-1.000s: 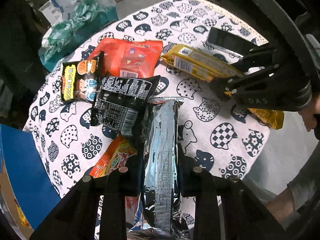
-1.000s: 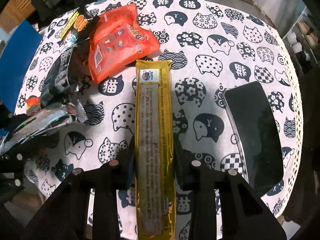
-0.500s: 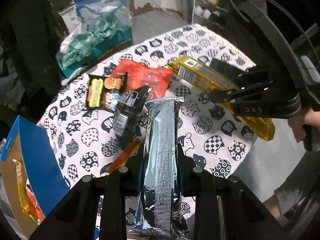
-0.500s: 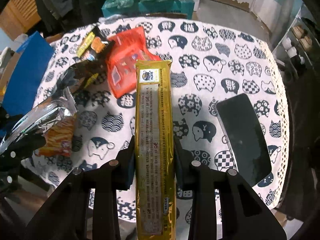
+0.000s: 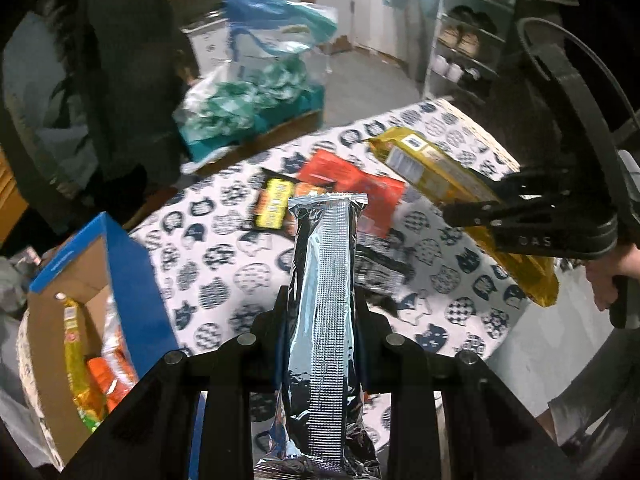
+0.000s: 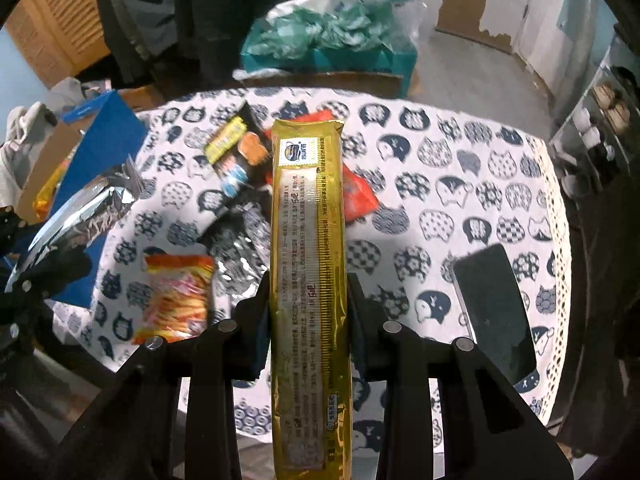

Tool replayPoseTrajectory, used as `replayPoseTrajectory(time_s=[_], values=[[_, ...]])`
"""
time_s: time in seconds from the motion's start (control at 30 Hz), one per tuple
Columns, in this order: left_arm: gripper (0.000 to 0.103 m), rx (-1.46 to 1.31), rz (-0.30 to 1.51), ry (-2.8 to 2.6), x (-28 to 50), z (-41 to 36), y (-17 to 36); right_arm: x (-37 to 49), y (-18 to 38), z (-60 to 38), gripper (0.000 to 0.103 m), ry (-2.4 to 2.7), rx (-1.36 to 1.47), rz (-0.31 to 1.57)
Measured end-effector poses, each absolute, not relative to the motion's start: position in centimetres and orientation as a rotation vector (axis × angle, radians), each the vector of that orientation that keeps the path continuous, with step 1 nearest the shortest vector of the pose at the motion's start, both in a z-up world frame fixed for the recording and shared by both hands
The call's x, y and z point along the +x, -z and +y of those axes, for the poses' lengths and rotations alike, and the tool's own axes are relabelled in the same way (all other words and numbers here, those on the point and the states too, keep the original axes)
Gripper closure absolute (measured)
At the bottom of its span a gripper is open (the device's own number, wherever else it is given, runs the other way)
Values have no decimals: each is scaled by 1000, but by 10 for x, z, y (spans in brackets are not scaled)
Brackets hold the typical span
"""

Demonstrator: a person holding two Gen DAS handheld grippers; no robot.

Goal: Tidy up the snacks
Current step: 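Carry both bars over the box and release them inside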

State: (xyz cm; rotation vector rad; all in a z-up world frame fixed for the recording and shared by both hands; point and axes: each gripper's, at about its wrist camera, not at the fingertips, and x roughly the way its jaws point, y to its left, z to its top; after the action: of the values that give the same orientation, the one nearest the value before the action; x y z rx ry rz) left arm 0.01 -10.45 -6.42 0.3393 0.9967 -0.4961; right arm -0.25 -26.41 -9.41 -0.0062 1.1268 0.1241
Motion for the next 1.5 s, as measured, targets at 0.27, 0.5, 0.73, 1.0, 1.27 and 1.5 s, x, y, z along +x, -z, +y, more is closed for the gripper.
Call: replayPoseTrajectory(time_s=[0.27,0.5,0.73,1.0,1.27,1.5], values=[[76,314,950,412,7,-67,49,10,73,-232,72,-164,-29,1097],[76,283,931,349,11,-34,40,20,58,-201,72,-201,-49,1074],[76,248,920,293,13,0,33,30,44,-164,72,-253,-65,1060],[76,210,908,223,17,41,26,42,35,-113,72,-317,-103,1057],[76,199,913,137,16,79,30,50,38,-67,72,-372,-135,1071],[76,165,922,89,18,110,35,60,46,-25,72,-410,-170,1089]])
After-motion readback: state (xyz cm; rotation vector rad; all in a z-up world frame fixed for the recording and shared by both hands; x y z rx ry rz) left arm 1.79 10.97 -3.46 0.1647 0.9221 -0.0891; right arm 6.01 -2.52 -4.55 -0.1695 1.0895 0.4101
